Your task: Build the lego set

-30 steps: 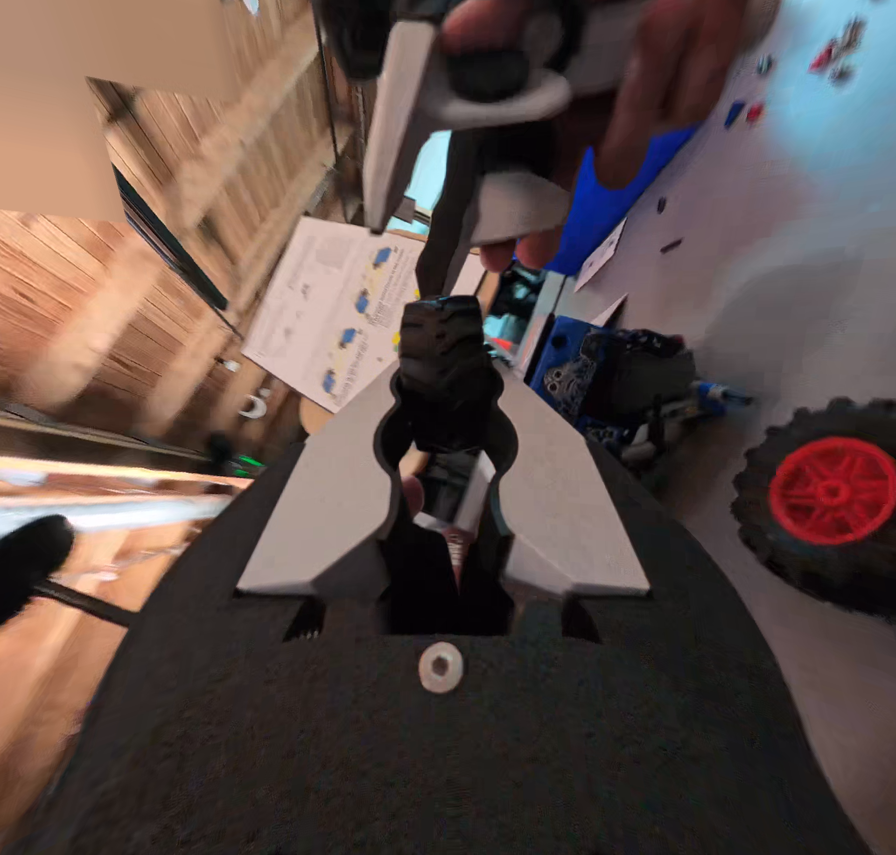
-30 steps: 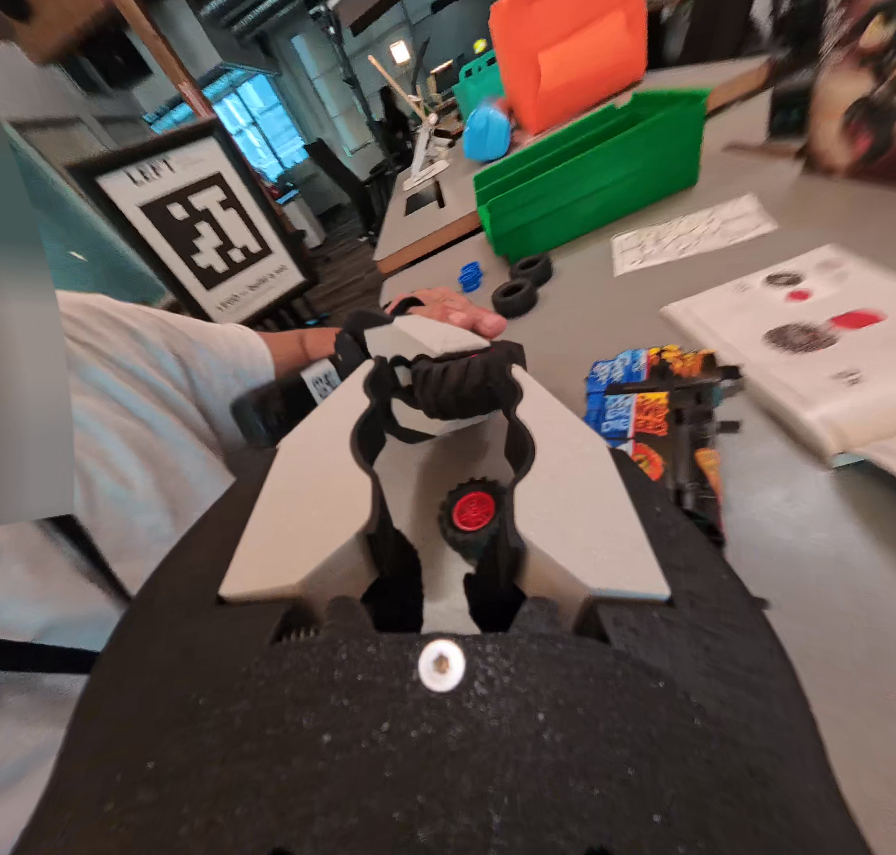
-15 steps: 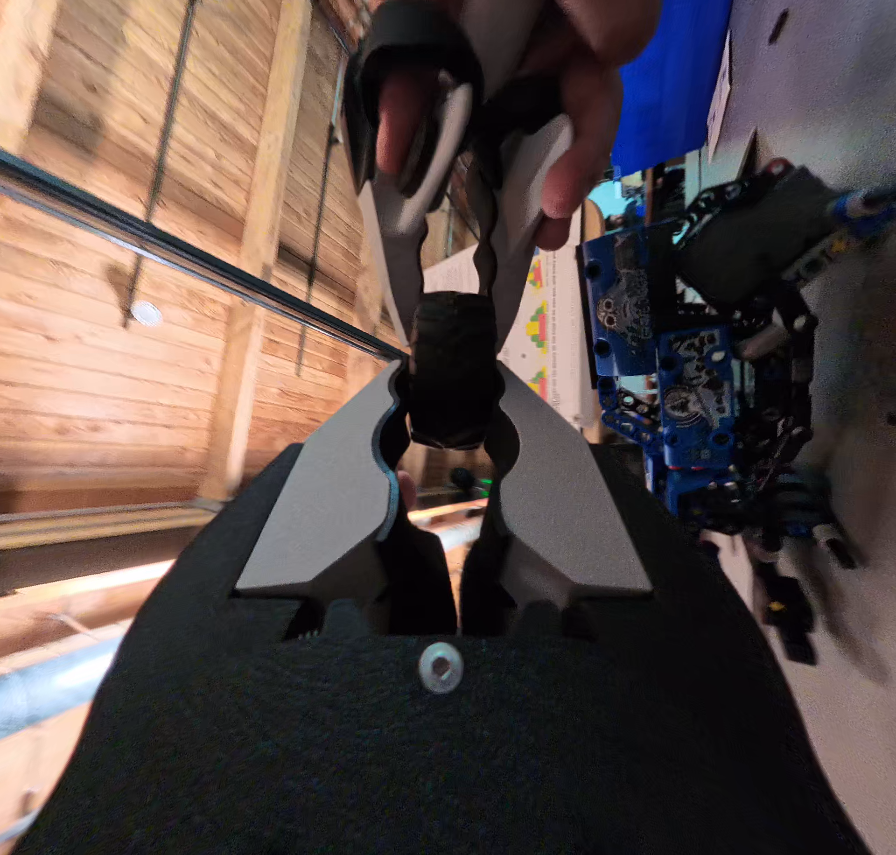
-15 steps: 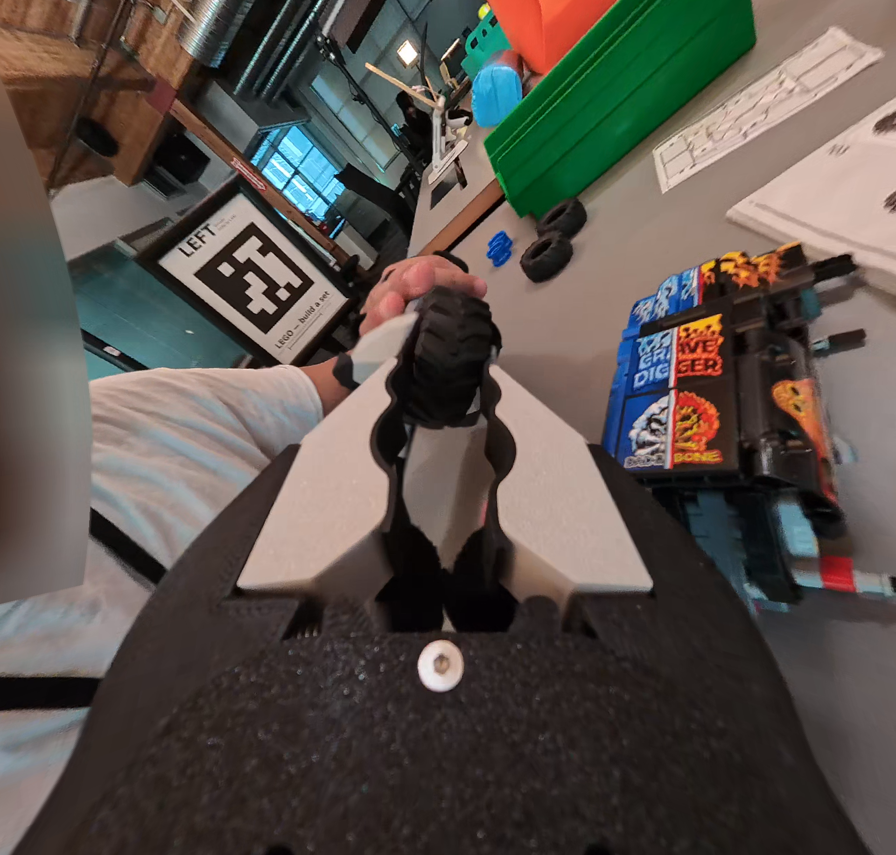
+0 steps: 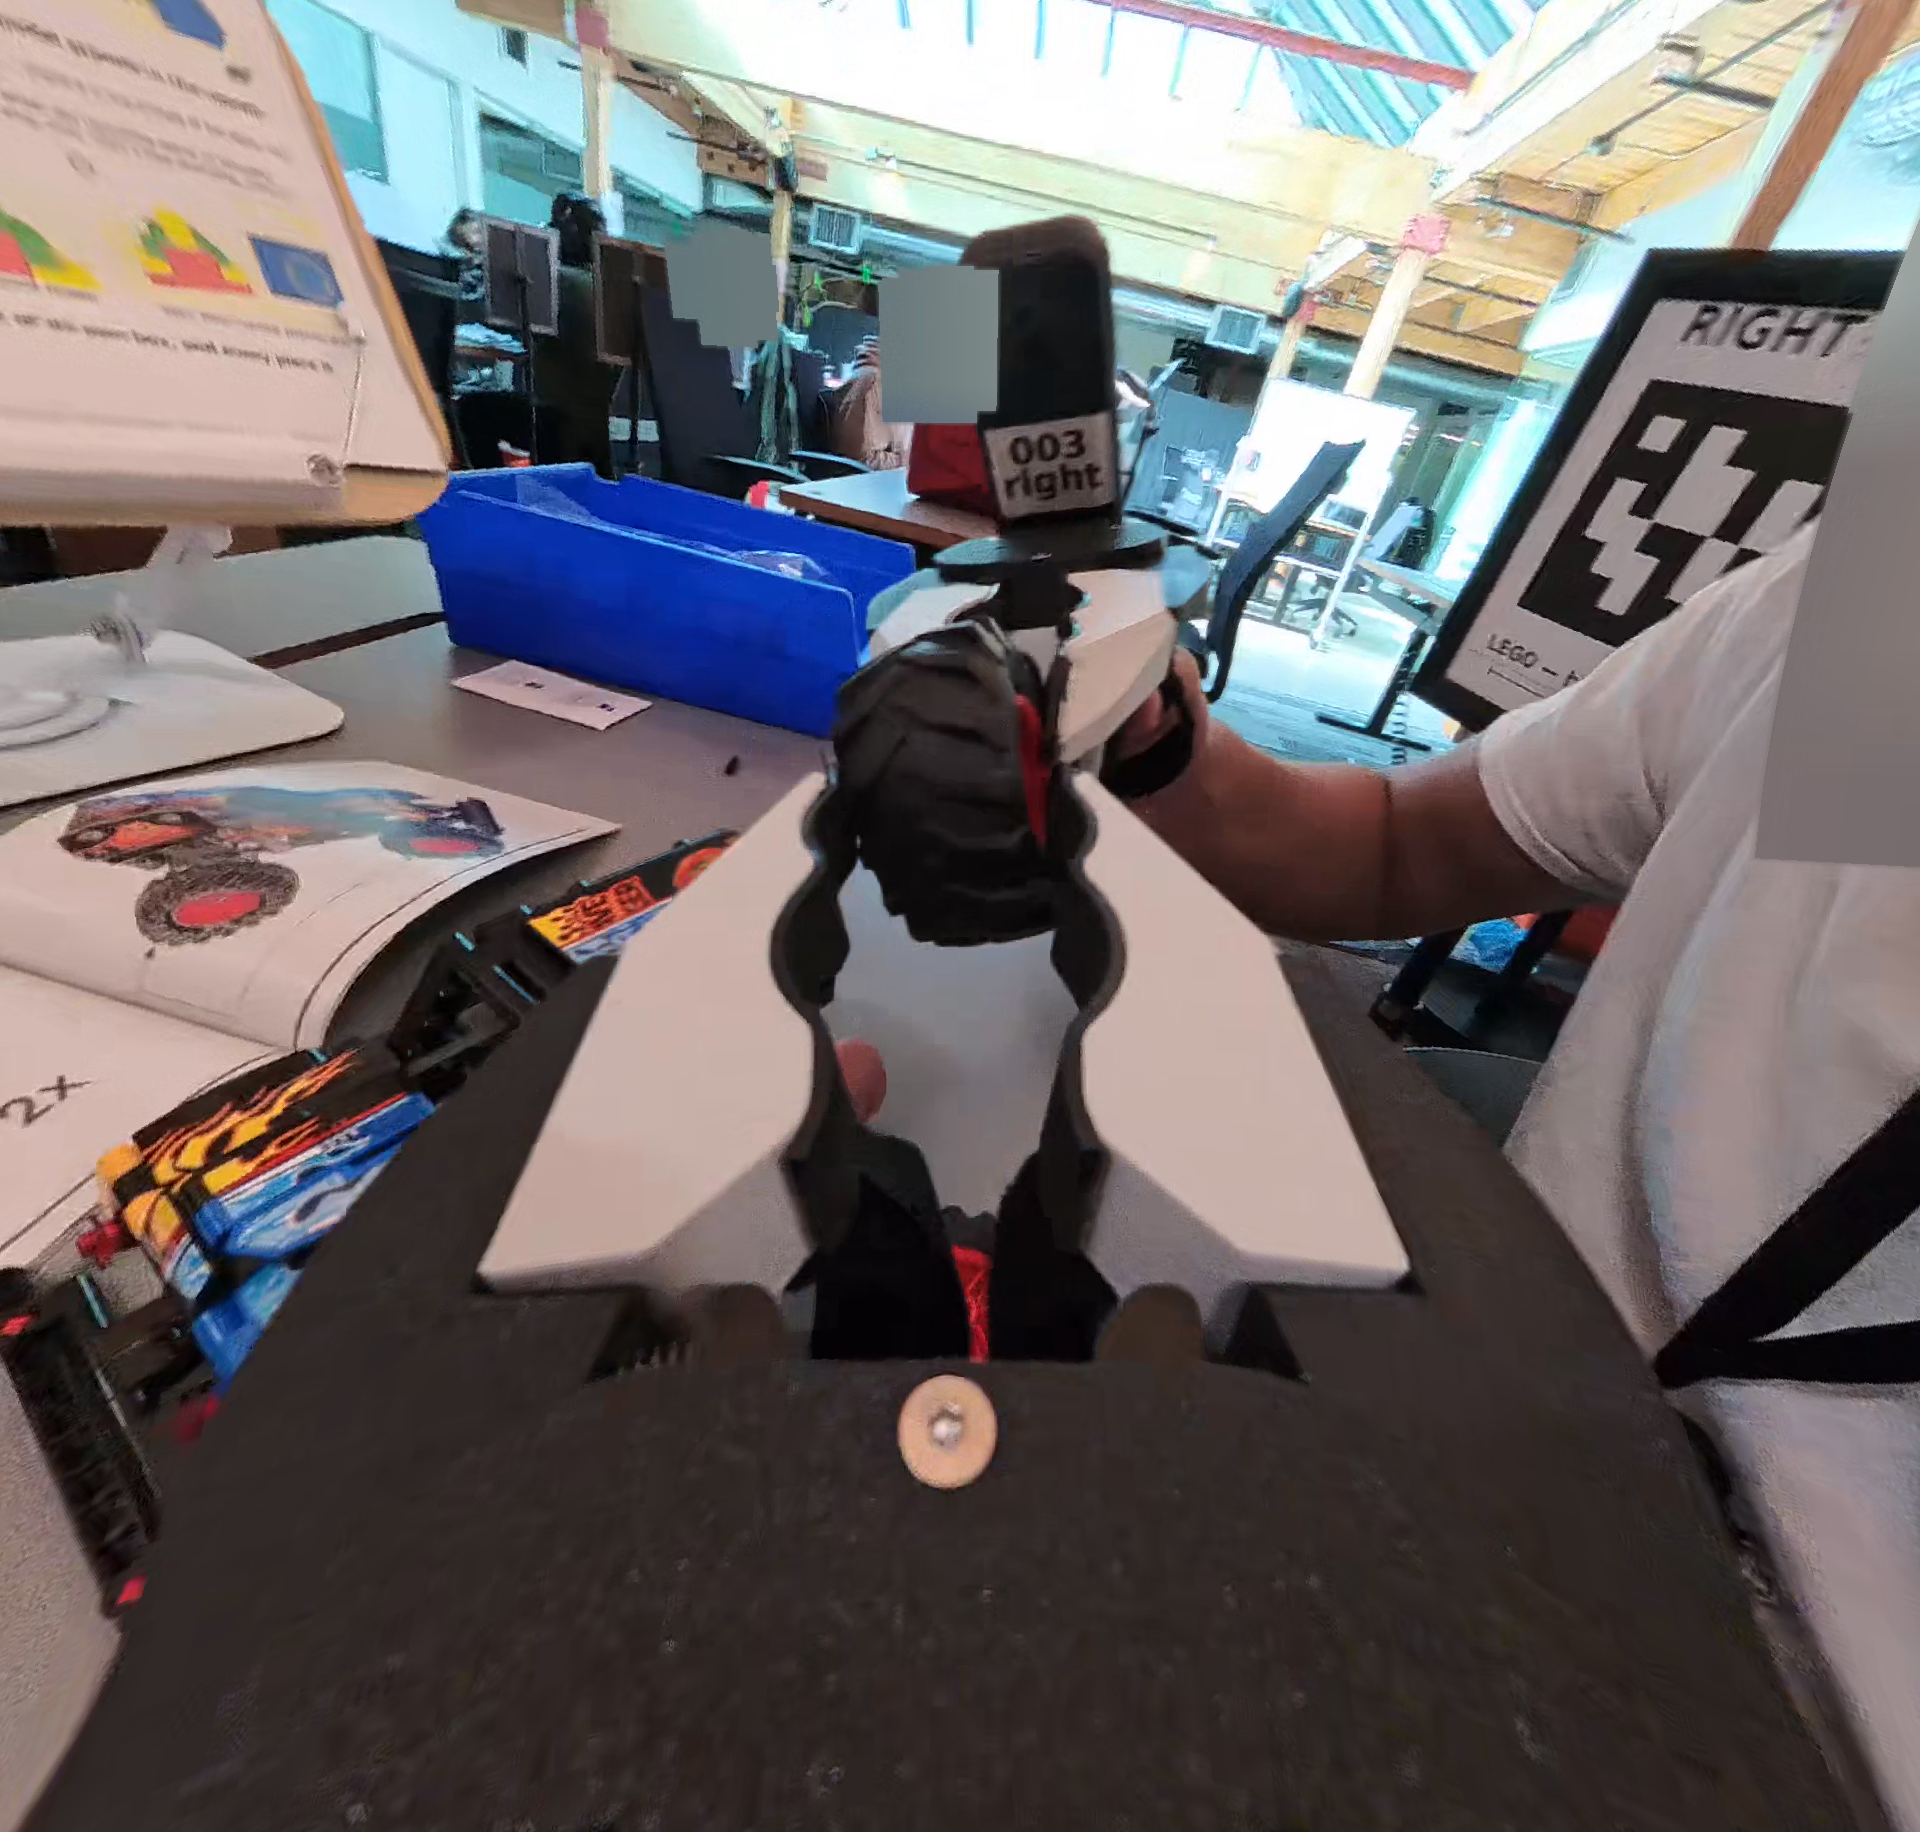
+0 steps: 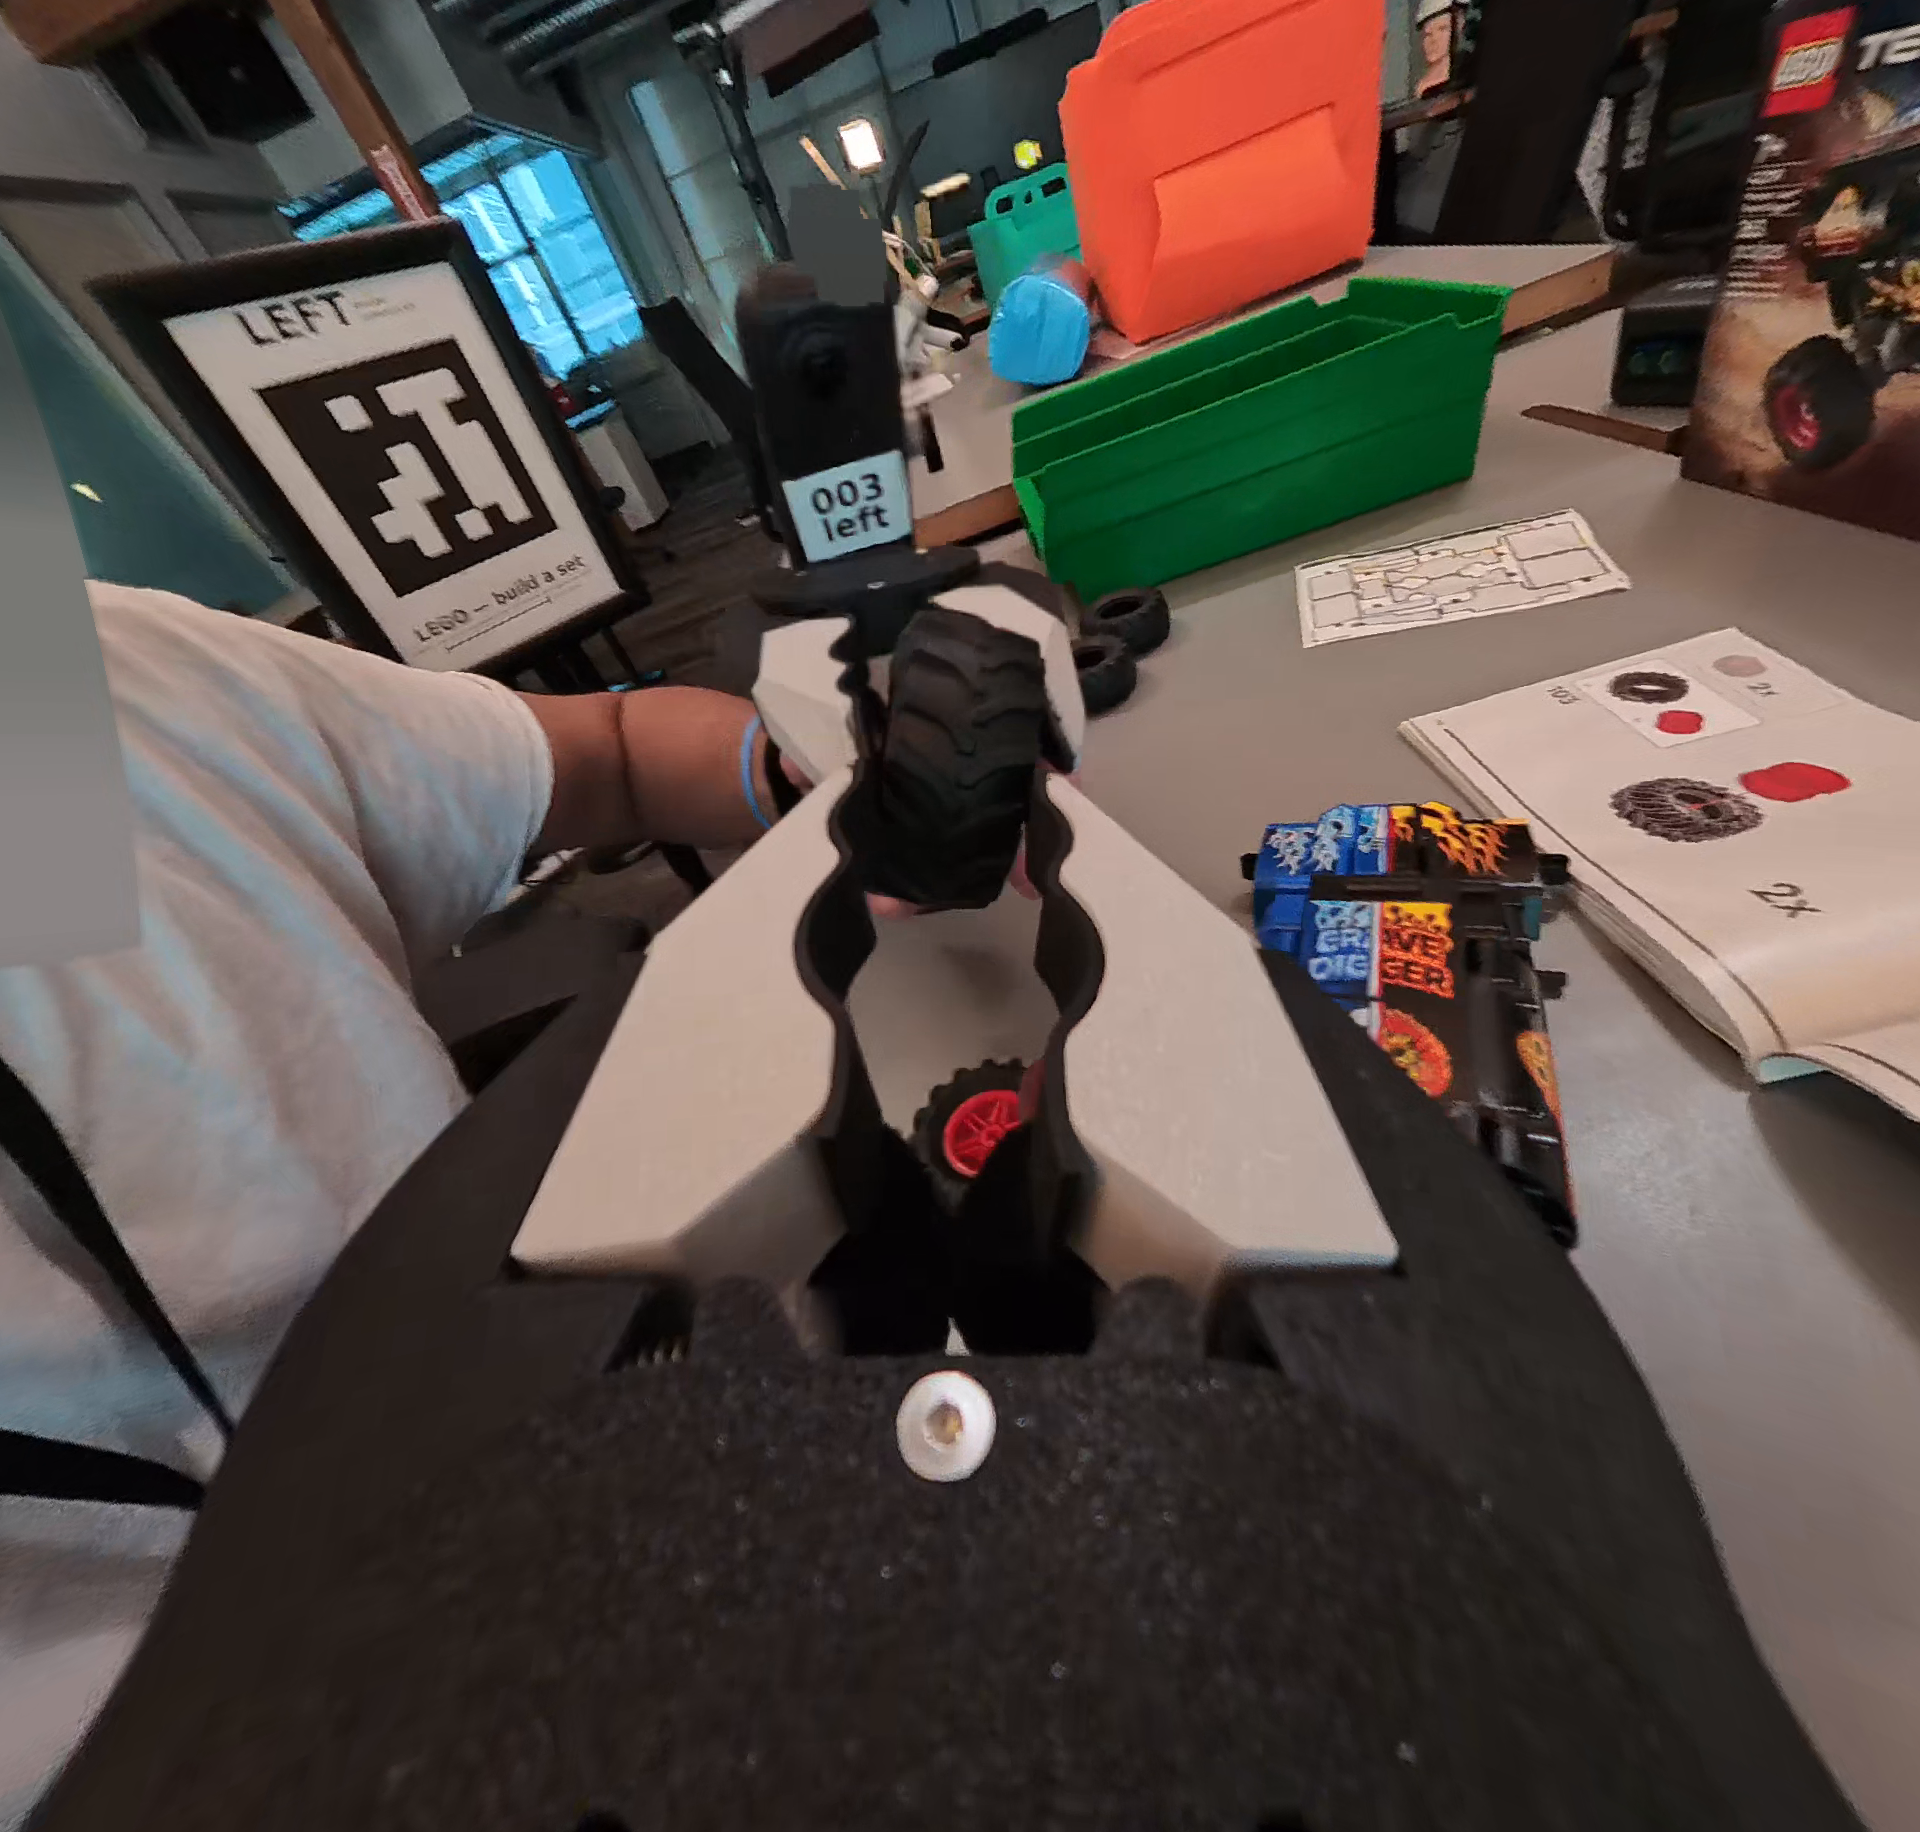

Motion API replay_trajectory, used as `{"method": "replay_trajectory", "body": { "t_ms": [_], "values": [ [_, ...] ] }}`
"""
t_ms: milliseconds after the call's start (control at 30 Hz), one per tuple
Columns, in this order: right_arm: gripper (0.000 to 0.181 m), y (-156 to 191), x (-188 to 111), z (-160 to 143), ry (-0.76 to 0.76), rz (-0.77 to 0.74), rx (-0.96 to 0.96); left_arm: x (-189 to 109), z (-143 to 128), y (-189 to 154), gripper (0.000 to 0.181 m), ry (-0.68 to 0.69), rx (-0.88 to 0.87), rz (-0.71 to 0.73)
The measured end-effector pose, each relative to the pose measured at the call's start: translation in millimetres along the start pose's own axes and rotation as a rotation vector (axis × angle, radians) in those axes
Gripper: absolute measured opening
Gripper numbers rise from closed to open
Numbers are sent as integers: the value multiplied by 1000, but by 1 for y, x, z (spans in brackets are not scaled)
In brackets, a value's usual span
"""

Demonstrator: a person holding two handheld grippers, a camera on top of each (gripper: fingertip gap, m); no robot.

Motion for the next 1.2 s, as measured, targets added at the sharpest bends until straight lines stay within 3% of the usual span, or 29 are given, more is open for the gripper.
{"method": "replay_trajectory", "body": {
  "t_ms": [267,467,633,767,1033,1200],
  "values": [
    [25,-19,0,-4,42,-272,-142,-1,-8,21,29,36,134,226],
    [18,-24,1,-5,63,-502,-401,1,-10,26,27,53,215,355],
    [20,-22,2,-2,25,-499,-441,0,-8,25,27,42,202,335],
    [22,-24,1,-2,8,-408,-337,0,-8,27,28,27,147,318],
    [15,-21,5,5,87,-697,-733,8,-11,22,26,20,284,432],
    [13,-16,5,12,86,-767,-839,9,-3,20,26,-3,337,466]
  ]
}}
Point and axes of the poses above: each gripper's, where its closed fingertips meet, x out along the fingers, z out of its top, y = z × x across the jaws, the point moved 3 cm from there along -x, back along the fingers, and after that the axes turned 4 degrees about -y, right-handed, at the moved point
